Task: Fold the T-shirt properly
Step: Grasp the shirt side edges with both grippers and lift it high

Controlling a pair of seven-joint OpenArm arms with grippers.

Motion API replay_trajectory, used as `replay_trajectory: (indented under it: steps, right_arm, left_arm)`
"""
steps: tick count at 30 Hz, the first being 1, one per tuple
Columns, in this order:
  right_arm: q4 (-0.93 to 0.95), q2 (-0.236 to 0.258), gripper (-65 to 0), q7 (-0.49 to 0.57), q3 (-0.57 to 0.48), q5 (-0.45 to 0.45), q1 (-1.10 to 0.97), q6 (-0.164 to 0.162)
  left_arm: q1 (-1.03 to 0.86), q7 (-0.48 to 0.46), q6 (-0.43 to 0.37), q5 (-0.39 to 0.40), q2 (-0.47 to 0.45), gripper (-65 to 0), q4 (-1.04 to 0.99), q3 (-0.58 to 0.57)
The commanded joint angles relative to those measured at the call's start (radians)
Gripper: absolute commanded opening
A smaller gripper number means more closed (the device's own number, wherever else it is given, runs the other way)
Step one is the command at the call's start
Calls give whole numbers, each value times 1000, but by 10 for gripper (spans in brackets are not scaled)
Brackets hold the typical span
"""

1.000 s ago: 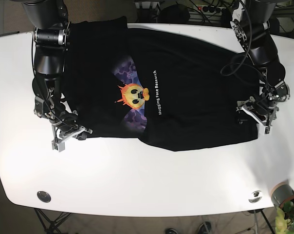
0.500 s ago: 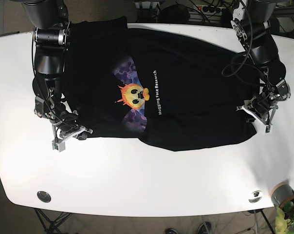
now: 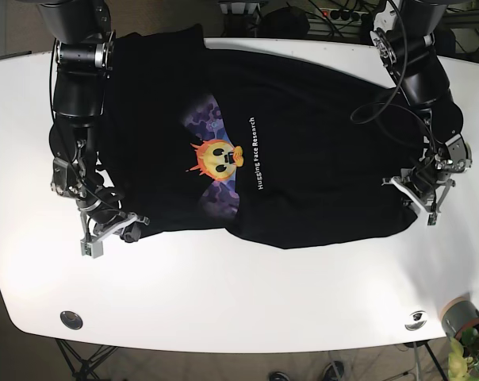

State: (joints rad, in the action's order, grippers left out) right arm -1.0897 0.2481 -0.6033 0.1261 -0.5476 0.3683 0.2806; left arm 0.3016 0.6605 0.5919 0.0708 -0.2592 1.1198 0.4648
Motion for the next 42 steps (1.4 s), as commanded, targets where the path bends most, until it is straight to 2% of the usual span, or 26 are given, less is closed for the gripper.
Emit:
replay_trajectory:
  steps: [1,6,13,20,26,31,37,39,42]
  right_arm:
    - [-25,35,-621,24,2,-10,47,6]
    - [-22,55,-621,4,2,-10,120,13]
    - [-23,113,-621,-66,2,-10,289,15]
    - [-19,155,-621,-128,1,-10,515,15]
    - [-20,193,-621,-185,-108,-18,743,15]
    - [-23,196,-621,-218,-154,-18,886,15]
    - [-96,198,-621,-286,-156,-19,891,15]
    - [-151,208,-621,-298,-145,-19,823,15]
    - [-220,211,-621,-300,-76,-19,705,15]
  left_arm:
    - [55,6,3,21,-7,-650,75,-11]
    - [156,55,0,14,-5,-650,125,-34]
    - [330,109,0,14,-9,-650,176,-79]
    - [529,117,0,13,-25,-650,182,-110]
    - [715,117,0,13,-33,-650,179,-133]
    - [827,118,0,16,-55,-650,184,-133]
    - [828,118,4,21,-62,-650,185,-133]
    - [796,118,4,22,-64,-650,199,-125]
    - [704,114,4,24,-84,-650,248,-123]
